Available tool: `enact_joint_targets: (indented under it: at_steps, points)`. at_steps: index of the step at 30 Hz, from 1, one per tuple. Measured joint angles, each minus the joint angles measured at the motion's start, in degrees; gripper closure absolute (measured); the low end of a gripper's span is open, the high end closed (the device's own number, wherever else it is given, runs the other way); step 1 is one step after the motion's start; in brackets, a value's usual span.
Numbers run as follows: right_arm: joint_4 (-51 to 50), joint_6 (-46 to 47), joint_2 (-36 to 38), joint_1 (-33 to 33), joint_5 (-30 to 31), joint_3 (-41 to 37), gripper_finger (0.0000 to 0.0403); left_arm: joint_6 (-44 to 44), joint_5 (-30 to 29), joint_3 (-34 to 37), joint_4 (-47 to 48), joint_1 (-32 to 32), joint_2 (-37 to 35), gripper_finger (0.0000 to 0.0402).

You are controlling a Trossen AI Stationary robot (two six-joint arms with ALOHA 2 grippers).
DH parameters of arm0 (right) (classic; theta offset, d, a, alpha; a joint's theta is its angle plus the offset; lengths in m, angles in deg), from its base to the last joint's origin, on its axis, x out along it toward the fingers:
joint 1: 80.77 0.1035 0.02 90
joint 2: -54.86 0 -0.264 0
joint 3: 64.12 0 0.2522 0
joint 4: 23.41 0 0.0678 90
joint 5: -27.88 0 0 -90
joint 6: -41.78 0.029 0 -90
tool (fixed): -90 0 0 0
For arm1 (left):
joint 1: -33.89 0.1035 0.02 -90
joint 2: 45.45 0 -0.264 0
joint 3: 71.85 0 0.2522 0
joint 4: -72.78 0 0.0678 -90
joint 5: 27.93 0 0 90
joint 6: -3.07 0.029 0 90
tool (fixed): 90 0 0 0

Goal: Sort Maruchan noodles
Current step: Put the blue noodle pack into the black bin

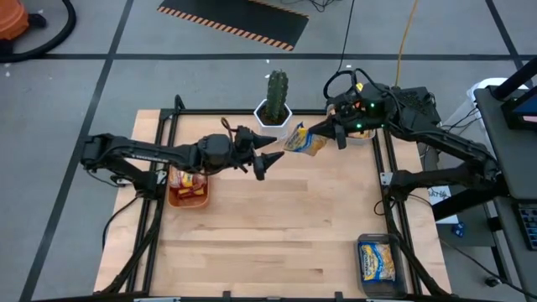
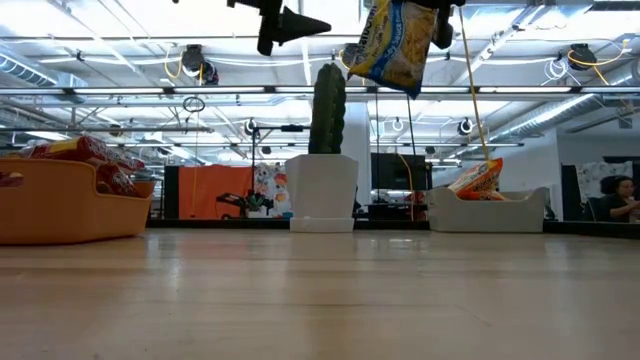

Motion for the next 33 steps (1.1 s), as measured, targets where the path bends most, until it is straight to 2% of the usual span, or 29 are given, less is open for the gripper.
enact_joint_targets:
  at_steps: [10,18,22,28,33]
  points:
    - [0.77,0.86,2.52,-2.24,-0.01,0.00,0.0403,3.64,-0.55,0.00,-3.65,2.41,0.40,0.0085]
    - [4.05,3.83,3.22,-2.31,0.35,0.02,0.0403,0.49,-1.49,0.00,-3.98,3.07,0.38,0.0085]
    - [-1.60,3.87,3.20,-2.23,0.85,0.02,0.0403,0.39,-0.22,0.00,-3.81,2.79,0.38,0.0085]
    - [-12.77,1.74,0.66,-0.86,7.15,0.00,0.0402,-1.58,1.63,0.00,-3.68,2.79,0.38,0.0085]
    - [-12.35,0.24,-4.17,-0.56,10.90,-3.54,0.0386,-3.10,1.64,0.00,-1.59,2.79,0.38,0.0085]
